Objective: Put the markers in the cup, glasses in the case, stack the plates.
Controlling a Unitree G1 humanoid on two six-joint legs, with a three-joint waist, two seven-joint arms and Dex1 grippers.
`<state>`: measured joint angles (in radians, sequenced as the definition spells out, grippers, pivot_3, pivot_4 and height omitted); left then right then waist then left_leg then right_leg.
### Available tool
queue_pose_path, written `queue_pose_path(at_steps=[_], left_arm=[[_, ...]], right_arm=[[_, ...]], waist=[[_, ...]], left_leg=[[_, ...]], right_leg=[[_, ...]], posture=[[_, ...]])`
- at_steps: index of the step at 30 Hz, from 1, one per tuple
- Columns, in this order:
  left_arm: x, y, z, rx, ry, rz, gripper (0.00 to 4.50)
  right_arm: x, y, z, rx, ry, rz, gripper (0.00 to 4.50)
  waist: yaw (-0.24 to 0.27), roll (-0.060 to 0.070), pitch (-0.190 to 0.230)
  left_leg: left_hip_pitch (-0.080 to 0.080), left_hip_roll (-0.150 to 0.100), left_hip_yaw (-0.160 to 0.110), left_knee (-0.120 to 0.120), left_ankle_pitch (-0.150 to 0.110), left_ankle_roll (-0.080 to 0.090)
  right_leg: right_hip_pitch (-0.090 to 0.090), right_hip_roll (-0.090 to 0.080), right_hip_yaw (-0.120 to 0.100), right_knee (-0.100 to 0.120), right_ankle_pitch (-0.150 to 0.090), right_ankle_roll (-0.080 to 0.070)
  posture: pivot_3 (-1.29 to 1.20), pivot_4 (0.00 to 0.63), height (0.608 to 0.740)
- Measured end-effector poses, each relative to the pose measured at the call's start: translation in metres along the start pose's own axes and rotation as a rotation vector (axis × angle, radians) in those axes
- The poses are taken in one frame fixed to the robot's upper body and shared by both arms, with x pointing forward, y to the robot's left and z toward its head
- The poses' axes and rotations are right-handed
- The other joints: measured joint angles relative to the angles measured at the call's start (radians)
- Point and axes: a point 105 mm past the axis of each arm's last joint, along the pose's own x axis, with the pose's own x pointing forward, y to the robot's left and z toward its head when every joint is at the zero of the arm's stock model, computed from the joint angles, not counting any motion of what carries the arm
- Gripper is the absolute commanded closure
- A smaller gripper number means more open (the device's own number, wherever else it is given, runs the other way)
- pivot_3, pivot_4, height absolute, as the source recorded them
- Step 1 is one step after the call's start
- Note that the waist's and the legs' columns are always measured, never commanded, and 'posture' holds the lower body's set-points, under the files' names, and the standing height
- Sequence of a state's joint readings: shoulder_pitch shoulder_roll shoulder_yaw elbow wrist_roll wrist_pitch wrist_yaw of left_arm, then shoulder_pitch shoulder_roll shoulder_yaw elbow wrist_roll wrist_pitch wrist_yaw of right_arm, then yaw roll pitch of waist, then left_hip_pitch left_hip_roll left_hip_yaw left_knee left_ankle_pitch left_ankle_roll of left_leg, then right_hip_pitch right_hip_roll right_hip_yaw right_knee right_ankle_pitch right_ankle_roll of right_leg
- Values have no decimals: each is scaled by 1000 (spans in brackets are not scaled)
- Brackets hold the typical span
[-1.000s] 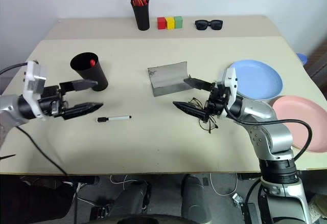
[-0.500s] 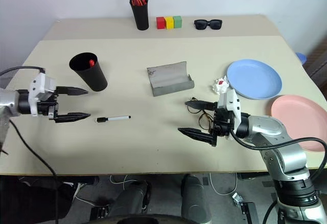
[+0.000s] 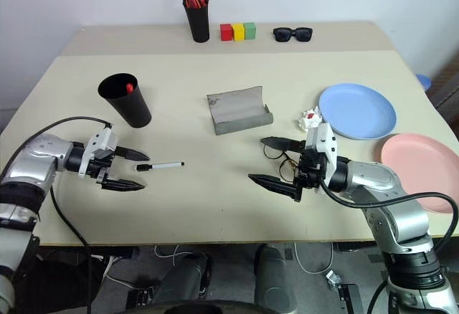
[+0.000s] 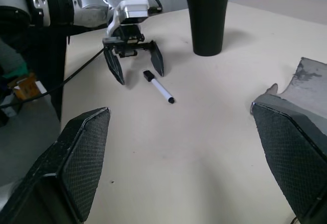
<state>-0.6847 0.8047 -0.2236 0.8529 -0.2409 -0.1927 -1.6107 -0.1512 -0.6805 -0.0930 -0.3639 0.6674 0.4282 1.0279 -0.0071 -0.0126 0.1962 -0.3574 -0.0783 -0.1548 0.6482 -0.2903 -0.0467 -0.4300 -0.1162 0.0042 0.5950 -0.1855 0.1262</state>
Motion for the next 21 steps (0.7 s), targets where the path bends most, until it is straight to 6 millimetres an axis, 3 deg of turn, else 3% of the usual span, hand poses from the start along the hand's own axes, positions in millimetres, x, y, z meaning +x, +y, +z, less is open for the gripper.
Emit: queue_pose_path(at_steps=[7, 8, 12, 15, 17, 21], left_arm=[[8, 1, 3, 51, 29, -24, 4118], [8, 1, 4, 62, 49, -36, 4425], [8, -3, 9, 59, 86, -69, 4425], [14, -2, 24, -2, -22, -53, 4425], [15, 4, 47, -77, -182, -7, 4425], [0, 27, 114, -167, -604, 168, 4425]], right_arm=[[0, -2, 0, -19, 10, -20, 0], [0, -2, 1, -25, 9, -21, 0], [2, -4, 4, -52, 1, -24, 0], [5, -6, 6, -56, -8, -21, 0], [7, -7, 7, -58, -23, -21, 0], [8, -7, 10, -64, -34, -19, 0]], waist=[[-4, 0, 0], [-6, 0, 0], [-8, 0, 0], [-5, -1, 0], [-3, -2, 1], [-5, -2, 1]], left_leg=[[0, 0, 0, 0, 0, 0], [0, 0, 0, 0, 0, 0], [0, 0, 0, 0, 0, 0], [0, 0, 0, 0, 0, 0], [-1, 0, -1, 1, 0, 0], [0, 1, -2, 1, 0, 0]], right_leg=[[0, 0, 0, 0, 0, 0], [0, 0, 0, 0, 0, 0], [0, 0, 1, 0, 0, 0], [0, 0, 1, 0, 0, 0], [0, 0, 0, 0, 0, 1], [0, 0, 0, 0, 0, 1]], posture=[[0, 150, 740], [0, 150, 740], [0, 150, 740], [0, 150, 740], [0, 150, 740], [0, 150, 740]])
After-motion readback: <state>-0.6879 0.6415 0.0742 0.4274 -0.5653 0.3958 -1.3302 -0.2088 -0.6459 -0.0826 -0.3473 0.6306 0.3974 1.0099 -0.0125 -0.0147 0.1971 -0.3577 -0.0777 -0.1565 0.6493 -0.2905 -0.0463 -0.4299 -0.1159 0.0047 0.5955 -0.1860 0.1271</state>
